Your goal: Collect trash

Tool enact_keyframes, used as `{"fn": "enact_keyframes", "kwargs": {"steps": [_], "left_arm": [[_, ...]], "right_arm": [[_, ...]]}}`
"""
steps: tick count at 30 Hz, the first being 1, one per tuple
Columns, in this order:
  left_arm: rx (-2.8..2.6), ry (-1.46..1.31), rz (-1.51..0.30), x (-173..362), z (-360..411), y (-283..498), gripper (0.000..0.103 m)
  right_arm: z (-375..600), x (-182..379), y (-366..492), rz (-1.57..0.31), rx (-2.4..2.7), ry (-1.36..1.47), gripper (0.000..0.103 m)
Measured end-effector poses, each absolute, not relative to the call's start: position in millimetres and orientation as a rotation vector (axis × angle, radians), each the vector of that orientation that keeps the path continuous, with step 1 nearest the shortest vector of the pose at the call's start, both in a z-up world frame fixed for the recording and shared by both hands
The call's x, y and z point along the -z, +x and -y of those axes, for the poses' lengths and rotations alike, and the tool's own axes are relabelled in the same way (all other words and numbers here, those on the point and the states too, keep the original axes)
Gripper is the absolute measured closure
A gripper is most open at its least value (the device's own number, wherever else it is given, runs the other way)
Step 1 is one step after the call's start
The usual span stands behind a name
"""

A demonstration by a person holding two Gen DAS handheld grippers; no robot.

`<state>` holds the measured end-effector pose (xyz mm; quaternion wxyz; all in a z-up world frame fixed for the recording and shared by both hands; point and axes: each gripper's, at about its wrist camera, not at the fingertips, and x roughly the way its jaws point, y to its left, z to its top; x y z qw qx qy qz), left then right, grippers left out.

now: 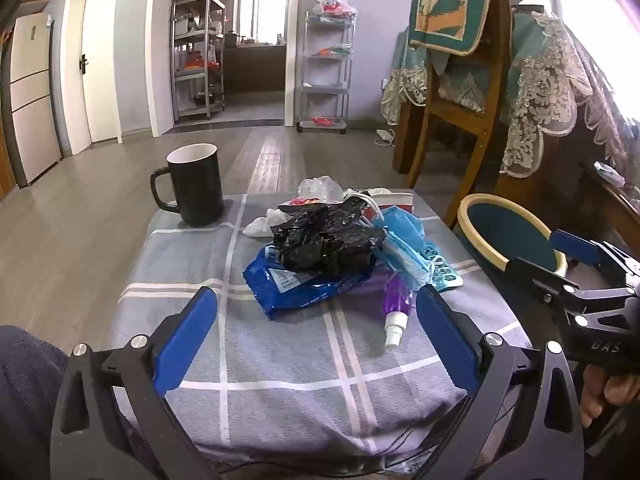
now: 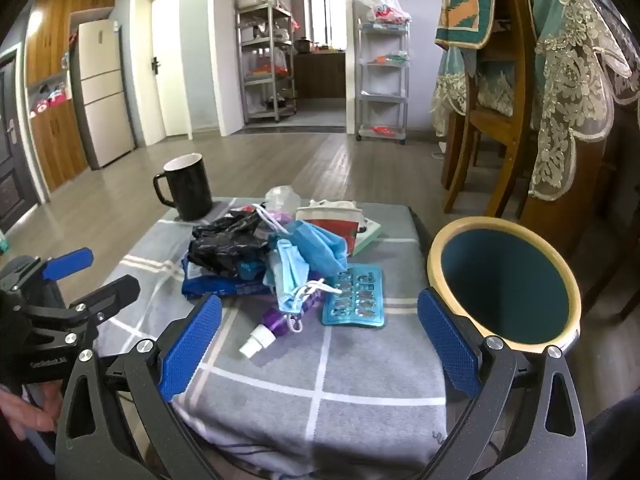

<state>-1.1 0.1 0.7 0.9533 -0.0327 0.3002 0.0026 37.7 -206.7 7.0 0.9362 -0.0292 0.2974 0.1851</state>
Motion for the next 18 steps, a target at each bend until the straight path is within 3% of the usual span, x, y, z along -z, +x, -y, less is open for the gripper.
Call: {"fn": "enact_keyframes", "kwargs": {"steps": [18], "left_arm": [[0.016, -0.065, -0.611, -1.4, 5.6, -0.3, 0.006]], "right_arm": [[217.1, -6.9, 37.9, -0.612, -0.372, -0.044, 0.005]]}}
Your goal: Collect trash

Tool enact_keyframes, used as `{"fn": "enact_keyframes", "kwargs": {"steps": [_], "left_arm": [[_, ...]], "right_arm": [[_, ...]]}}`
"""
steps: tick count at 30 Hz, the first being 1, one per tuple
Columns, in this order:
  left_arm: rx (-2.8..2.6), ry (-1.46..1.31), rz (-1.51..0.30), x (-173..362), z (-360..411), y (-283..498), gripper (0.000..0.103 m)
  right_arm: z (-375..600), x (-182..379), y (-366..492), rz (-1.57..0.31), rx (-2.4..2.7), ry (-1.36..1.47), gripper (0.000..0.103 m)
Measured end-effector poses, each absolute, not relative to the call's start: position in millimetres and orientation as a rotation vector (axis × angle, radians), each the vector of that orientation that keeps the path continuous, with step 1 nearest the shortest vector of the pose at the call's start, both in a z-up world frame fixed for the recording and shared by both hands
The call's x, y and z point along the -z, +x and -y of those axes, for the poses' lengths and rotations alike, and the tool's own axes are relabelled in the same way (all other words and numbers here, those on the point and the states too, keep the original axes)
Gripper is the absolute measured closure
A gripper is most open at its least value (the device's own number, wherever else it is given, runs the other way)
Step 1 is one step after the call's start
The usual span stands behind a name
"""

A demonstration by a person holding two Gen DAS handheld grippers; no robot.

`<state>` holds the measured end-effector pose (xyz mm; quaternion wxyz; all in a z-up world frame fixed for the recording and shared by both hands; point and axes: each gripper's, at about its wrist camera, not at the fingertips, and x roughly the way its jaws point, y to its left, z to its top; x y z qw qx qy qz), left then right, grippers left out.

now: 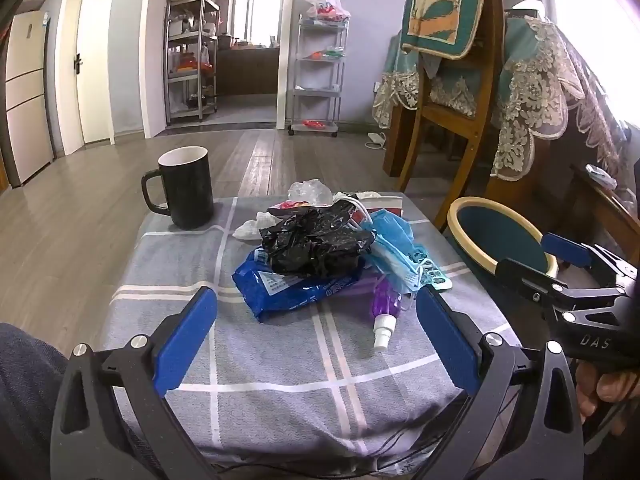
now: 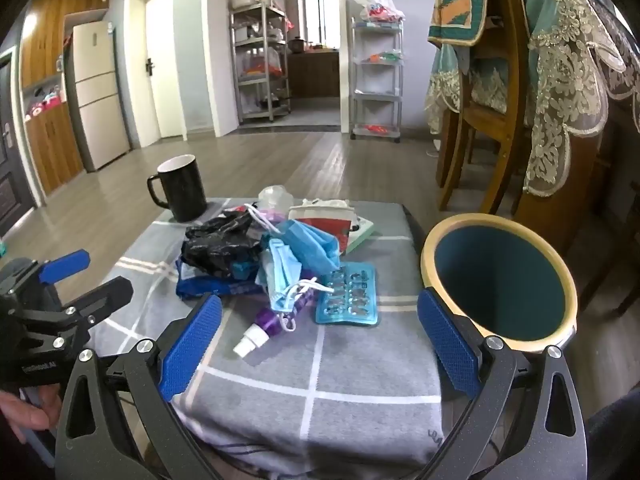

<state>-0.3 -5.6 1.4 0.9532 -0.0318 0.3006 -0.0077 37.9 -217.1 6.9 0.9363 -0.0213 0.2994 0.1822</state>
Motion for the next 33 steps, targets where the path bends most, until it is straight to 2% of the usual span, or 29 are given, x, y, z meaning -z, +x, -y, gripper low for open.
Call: {"fn": "enact_keyframes", "kwargs": {"steps": [33], "left_arm": [[0.047, -0.072, -0.619, 2.9, 8.6, 1.9, 0.006]], "right_arm": [[213.9, -3.6, 40.7, -0.621, -0.356, -0.041, 0.005]]}}
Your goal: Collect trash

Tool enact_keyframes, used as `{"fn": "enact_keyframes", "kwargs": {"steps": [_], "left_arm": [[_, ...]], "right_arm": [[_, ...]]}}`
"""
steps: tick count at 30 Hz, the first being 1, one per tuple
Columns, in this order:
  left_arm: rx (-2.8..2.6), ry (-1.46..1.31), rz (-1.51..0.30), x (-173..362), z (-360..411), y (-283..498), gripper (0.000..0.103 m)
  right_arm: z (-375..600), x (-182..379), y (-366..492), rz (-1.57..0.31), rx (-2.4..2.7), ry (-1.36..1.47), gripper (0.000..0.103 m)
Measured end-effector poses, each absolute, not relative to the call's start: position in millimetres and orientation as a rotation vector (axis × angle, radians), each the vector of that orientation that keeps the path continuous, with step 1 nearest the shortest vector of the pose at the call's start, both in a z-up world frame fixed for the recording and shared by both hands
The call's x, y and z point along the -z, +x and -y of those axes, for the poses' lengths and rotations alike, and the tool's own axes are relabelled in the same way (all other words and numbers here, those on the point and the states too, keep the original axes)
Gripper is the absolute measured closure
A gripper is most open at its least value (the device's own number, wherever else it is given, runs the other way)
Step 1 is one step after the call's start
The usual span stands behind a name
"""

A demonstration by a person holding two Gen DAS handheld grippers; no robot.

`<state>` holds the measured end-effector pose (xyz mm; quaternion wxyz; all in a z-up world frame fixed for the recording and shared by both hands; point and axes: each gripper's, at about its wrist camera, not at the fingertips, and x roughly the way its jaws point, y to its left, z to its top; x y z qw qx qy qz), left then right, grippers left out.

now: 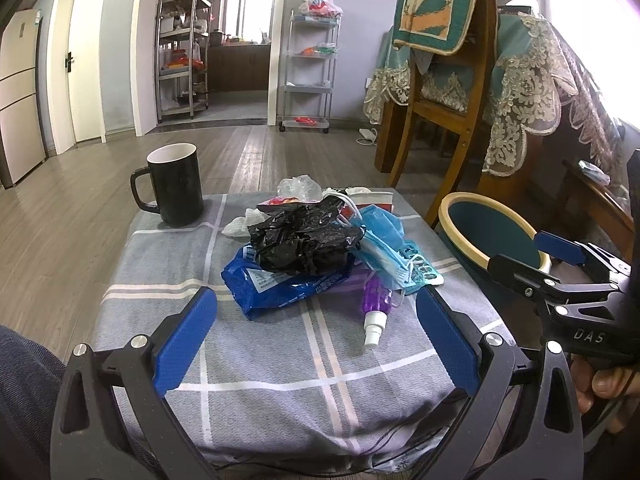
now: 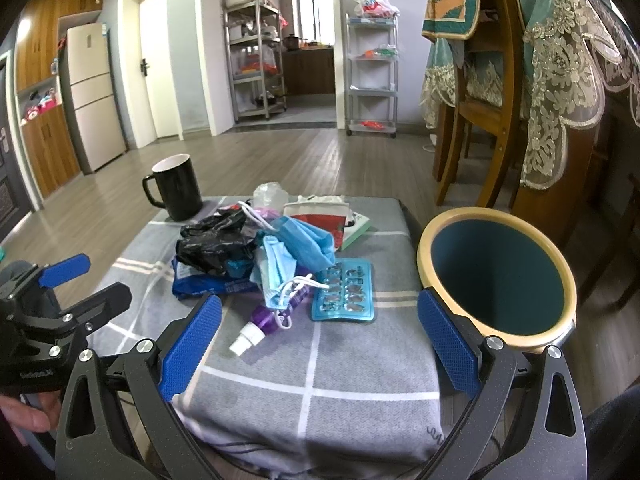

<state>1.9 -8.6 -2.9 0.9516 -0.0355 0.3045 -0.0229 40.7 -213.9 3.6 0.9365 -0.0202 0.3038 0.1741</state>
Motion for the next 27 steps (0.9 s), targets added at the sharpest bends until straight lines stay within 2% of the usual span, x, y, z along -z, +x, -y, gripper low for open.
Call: {"fn": "enact_keyframes", "kwargs": {"steps": [27], "left_arm": [[0.047, -0.070, -0.622, 2.2, 12.3, 3.0, 0.006]], "right_arm": [[215.5, -4.3, 41.7, -0.624, -0.357, -0.039, 0.005]]}}
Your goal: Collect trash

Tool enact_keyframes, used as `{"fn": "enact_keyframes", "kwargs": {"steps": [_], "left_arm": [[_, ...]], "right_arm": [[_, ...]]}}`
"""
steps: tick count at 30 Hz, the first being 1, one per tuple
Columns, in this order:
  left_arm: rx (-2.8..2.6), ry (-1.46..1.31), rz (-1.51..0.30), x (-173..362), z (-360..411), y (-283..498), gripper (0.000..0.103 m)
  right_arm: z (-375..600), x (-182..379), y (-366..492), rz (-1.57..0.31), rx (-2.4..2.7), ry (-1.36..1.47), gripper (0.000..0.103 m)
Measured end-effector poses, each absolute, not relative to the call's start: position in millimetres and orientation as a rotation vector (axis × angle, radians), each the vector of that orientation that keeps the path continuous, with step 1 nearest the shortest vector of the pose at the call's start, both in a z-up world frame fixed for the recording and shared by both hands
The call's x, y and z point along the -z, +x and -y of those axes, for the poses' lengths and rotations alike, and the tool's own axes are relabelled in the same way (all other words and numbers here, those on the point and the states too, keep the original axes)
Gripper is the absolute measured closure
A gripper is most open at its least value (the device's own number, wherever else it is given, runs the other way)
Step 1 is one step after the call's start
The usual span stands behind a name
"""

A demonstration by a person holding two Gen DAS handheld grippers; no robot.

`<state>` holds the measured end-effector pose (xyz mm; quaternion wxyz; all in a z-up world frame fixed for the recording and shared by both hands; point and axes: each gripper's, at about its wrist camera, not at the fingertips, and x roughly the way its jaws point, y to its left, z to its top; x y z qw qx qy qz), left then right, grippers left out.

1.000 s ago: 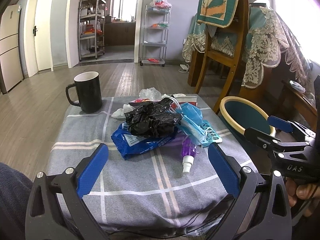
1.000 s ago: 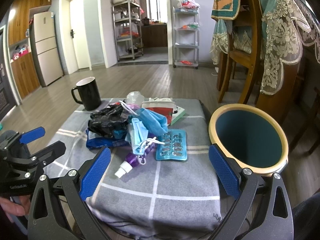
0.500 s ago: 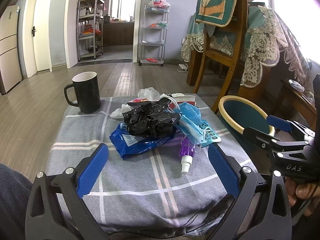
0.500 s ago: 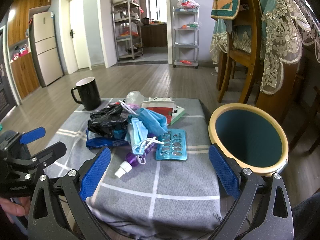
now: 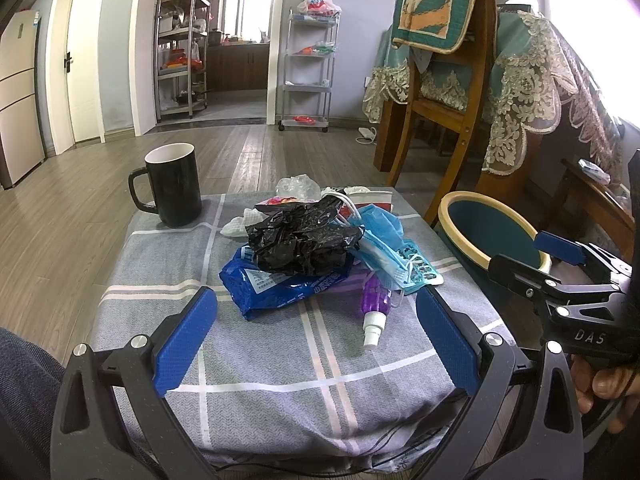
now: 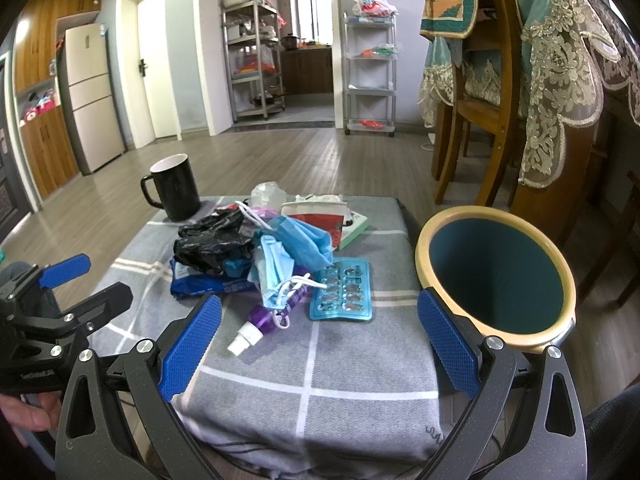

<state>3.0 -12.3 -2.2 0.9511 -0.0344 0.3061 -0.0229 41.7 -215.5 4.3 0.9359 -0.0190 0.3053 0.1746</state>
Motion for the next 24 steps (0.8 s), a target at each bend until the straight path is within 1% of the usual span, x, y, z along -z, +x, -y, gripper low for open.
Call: {"fn": "enact_keyframes", "kwargs": {"steps": [19, 21, 22, 24], "left_arm": [[0.051, -0.133, -0.643, -2.6, -0.5, 16.9, 0.006], [0.066, -0.126, -0.651, -3.9, -1.5, 22.7, 0.012], [0.079, -0.119, -0.663, -3.6, -1.3, 27.2, 0.019], [0.093, -0.105, -0.687, -1.1, -0.7, 35.5, 0.027]], "right_arm": [[218.4, -3.5, 43.9, -0.628, -0.356, -0.032, 0.005], [218.9, -2.7, 44.2, -0.633, -0.360, -0.027, 0.005], [220.2, -1.5, 44.0, -0.635, -0.363, -0.023, 0.005], [222.1, 0.4, 46.8, -0.639, -0.368, -0.017, 0.005]]}}
